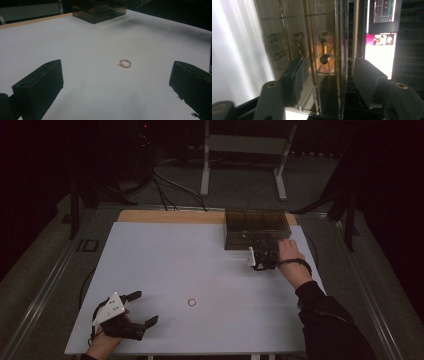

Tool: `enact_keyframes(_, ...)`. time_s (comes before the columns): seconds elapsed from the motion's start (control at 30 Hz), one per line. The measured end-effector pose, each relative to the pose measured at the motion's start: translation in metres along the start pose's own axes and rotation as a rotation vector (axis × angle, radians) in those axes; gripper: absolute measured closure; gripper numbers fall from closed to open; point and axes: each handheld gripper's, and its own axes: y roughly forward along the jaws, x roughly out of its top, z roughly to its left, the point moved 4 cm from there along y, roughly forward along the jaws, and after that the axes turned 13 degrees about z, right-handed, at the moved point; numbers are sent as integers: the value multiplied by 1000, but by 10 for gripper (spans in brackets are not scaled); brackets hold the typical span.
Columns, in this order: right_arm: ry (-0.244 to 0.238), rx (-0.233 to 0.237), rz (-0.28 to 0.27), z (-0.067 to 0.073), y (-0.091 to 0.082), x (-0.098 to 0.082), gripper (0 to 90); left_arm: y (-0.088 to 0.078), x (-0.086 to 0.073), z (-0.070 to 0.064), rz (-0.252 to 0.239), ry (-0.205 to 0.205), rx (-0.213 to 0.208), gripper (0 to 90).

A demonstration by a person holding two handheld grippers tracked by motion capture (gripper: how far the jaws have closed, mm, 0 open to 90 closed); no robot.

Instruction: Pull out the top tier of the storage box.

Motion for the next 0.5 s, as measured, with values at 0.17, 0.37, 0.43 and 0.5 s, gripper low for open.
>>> enact_keyframes(0.17,-28,-38,-1,-2,1,2,545,-1,0,0,1,-2,1,0)
enact_keyframes(0.37,-71,-37,3,1,7,1,660,0,-1,1,1,-4,-1,0)
enact_keyframes(0.43,-82,-28,13,1,9,1,676,0,-1,0,0,-3,-1,0)
enact_keyframes(0.5,-80,-28,16,1,10,1,694,0,-1,1,7,-5,0,0)
